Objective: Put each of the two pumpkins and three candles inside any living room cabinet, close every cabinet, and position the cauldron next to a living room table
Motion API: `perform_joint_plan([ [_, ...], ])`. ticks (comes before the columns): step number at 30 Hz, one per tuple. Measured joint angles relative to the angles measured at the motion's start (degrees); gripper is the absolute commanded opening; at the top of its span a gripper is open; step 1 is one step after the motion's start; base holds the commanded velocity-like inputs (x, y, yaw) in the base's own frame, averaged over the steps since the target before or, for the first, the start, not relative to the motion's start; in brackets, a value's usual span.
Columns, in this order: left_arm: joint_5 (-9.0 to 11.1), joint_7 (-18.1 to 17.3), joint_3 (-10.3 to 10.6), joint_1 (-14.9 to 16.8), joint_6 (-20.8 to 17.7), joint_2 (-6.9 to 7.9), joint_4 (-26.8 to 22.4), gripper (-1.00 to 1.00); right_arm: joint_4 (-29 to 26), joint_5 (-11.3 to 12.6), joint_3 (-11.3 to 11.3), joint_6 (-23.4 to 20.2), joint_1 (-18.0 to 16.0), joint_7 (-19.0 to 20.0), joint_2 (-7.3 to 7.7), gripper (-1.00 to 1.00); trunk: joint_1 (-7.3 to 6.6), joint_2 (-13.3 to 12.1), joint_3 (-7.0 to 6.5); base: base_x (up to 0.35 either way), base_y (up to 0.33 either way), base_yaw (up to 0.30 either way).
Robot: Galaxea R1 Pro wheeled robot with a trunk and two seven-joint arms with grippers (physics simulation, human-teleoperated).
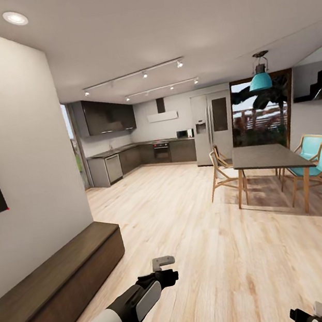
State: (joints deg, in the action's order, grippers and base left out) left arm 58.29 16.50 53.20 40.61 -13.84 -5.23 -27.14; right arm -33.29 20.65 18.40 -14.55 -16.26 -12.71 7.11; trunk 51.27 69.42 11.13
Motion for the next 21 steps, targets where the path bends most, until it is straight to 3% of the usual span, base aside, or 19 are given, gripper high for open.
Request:
perform_joint_plan([
  [21, 0.04, -0.08, 0.00, 0.00, 0.00, 0.00, 0.00, 1.00, 0.13, 0.67, 0.17, -0.13, -0.07, 0.00, 0.01, 1.00, 0.00, 0.00, 1.50, 0.000, 0.000, 0.000],
])
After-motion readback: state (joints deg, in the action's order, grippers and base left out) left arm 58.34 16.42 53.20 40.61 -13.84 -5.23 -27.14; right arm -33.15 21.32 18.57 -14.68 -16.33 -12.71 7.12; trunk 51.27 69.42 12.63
